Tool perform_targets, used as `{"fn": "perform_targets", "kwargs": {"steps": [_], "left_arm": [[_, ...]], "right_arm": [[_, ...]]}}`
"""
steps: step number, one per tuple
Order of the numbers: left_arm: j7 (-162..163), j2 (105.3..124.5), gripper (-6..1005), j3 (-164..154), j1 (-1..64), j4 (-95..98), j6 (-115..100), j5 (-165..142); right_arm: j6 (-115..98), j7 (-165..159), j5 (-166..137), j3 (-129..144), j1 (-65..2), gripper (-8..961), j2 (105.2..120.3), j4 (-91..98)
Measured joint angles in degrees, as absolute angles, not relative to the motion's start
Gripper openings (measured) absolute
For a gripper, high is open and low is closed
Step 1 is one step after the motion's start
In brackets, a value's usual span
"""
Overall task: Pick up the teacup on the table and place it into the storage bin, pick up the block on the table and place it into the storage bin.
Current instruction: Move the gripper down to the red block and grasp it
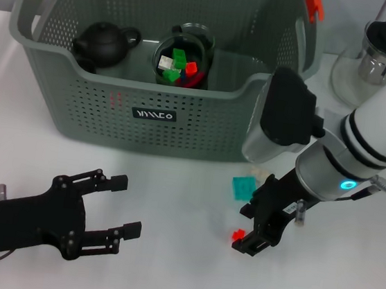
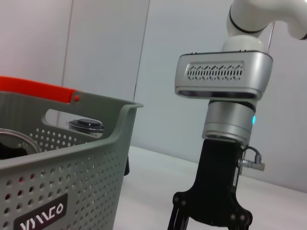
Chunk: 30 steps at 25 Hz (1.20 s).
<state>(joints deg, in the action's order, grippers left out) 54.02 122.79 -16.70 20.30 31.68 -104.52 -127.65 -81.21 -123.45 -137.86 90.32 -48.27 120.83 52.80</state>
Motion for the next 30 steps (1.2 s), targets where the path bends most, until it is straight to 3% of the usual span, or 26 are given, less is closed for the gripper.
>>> {"fn": "perform_targets", "kwargs": {"steps": [11,30], "left_arm": [[54.06,122.80,811,-16.70,20.25,31.73,-104.49,-127.53],[54.41,122.87,811,-16.70,20.21,31.73,-104.50,-127.17]], "right_arm": [[-78.04,-125.67,-136.06,95.57,-48.57,636,120.92,51.19],[-77.05,-126.39,-135.62,96.48,-48.78,606,120.93,49.93]]}}
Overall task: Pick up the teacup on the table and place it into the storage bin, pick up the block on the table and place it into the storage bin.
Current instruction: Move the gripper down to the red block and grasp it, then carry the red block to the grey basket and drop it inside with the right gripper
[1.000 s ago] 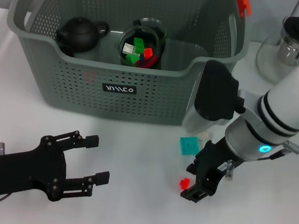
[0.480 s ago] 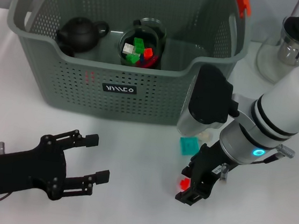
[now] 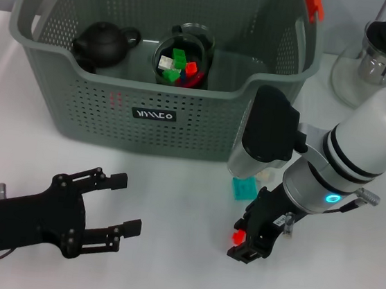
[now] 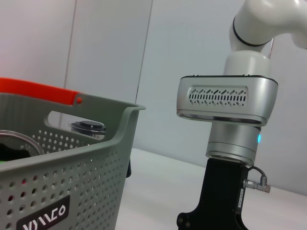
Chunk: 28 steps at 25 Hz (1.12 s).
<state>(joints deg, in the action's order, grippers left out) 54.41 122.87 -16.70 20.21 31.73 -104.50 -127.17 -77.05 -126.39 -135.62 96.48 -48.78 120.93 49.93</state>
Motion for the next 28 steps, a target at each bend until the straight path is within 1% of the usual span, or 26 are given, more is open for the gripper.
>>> {"fn": "perform_targets", "kwargs": {"steps": [11,16,19,23,28], "left_arm": [[54.41,122.87,811,-16.70,20.08,31.73,-104.46,-127.18],[54.40,122.87,811,-16.31,20.04,31.73,-104.42,-127.16],[54.40,122.87,811,-15.71,19.95,31.73,-104.41,-127.14],[54.40,122.80,811,-15.09,19.95,31.73,-104.40,-127.11],[54.40,122.78,811,-15.03,20.42,31.62,-103.91,-127.04]], "right_arm": [[-76.66,-126.91,-135.83,96.52,-48.86,392,120.75,49.97],[-78.55,-126.30,-134.13,94.44,-47.76,202,120.34,52.96],[-82.43,-122.67,-132.13,88.56,-45.34,202,120.25,57.31],[-89.70,-112.90,-124.02,73.29,-41.65,202,120.15,61.52],[-98.58,-96.91,-108.01,54.25,-37.49,202,119.88,56.87]]}}
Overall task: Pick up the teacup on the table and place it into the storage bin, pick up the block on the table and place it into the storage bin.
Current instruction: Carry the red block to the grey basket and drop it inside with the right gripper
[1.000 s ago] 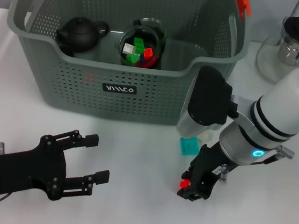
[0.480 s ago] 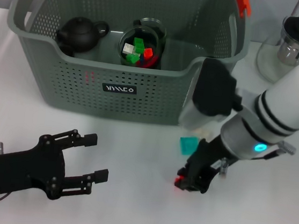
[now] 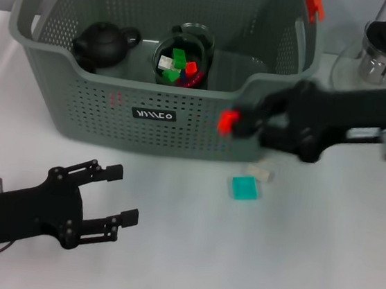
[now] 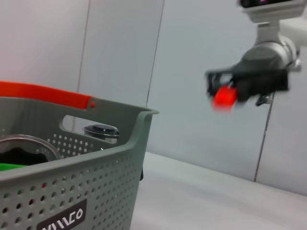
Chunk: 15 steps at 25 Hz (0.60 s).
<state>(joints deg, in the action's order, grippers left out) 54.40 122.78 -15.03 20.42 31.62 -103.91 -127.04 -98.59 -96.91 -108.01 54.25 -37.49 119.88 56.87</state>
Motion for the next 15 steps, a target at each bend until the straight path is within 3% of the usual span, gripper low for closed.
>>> {"fn": "perform_targets", "kwargs": {"steps": [9,15], "left_arm": [[54.46,122.42,811,-15.03,22.00,30.84,-103.24,-126.99],[54.48,122.43,811,-15.04,22.13,30.84,-103.23,-126.99]], "right_arm": [[-106.98,-83.18,-88.77,46.34,-35.43,203,119.85,47.43],[-101.75,-89.11,-83.42,46.29,-38.91,203,118.89,53.23]]}}
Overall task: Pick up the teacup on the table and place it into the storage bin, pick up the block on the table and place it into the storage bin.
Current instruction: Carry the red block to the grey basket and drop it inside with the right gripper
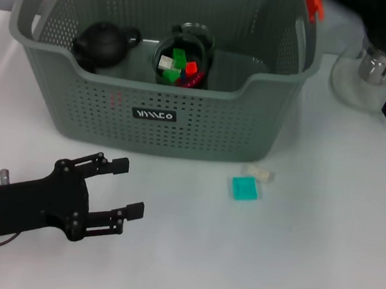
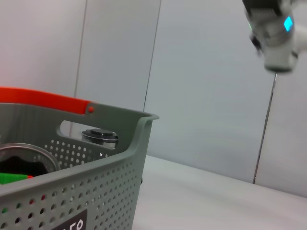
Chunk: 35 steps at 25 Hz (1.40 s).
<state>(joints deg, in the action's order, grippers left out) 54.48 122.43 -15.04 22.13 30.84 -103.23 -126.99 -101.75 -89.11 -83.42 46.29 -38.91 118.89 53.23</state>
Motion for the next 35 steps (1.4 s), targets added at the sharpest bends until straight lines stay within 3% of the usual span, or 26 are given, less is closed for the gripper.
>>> {"fn": "perform_targets", "kwargs": {"steps": [9,11,14,24,35], "left_arm": [[55.03,122.43,811,-14.50,22.28,30.86,-103.27,-127.00],[55.21,122.46,811,-14.49,22.33,30.85,-103.27,-127.00],[55.24,122.52,811,-14.47,22.40,30.85,-103.27,-127.00],[55.36,122.87,811,-14.50,22.13,30.85,-103.22,-127.00],[55.37,122.96,811,-14.50,22.06,30.05,-101.91,-127.32]], "right_arm": [[-78.17,-121.19,-108.13,54.03,-54.84,203,116.61,68.77],[-75.58,-126.43,-116.12,54.90,-58.46,203,117.48,68.71],[-71.64,-132.94,-133.39,58.99,-64.91,203,120.19,66.48],[-63.99,-142.62,-147.42,76.40,-70.69,226,120.72,54.14],[-56.51,-143.14,-147.26,82.35,-72.52,259,120.86,43.88]]}}
